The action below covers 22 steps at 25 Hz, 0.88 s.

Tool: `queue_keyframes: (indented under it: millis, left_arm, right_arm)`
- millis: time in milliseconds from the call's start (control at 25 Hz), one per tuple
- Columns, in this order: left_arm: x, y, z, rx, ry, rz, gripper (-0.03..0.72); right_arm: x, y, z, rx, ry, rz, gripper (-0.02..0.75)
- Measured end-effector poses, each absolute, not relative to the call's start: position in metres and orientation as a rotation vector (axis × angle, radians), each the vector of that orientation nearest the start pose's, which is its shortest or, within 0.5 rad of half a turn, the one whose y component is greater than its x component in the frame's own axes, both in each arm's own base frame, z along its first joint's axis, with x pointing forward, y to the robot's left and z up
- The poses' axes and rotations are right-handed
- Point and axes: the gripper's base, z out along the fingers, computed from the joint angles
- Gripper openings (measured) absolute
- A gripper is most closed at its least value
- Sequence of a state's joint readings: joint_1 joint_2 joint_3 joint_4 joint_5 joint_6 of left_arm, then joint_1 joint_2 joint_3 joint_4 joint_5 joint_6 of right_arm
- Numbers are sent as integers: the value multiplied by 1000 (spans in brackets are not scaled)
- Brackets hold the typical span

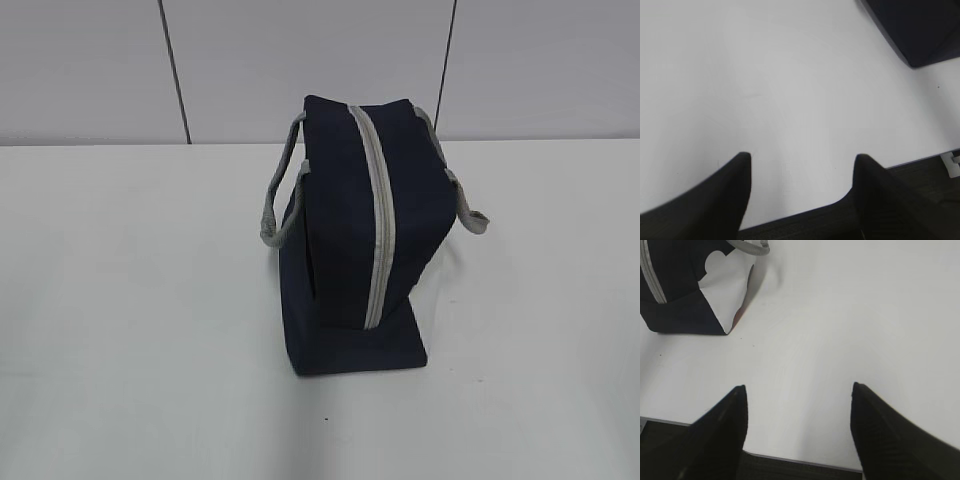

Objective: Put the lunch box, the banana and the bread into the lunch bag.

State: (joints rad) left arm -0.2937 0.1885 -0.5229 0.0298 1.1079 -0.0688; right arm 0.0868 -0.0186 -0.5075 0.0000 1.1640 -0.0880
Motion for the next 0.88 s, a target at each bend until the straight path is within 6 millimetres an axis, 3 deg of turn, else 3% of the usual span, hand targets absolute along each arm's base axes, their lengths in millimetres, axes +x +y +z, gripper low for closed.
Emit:
queue_keyframes:
  millis: [520,880]
  left_arm:
    - [20,-3,279,251,2245,-156,442]
    - [15,0,280,94,2218,-86,434]
  right_arm:
    - [-12,-1,271,-182,2100,0,478]
    - [-12,0,271,-124,2104,-32,478]
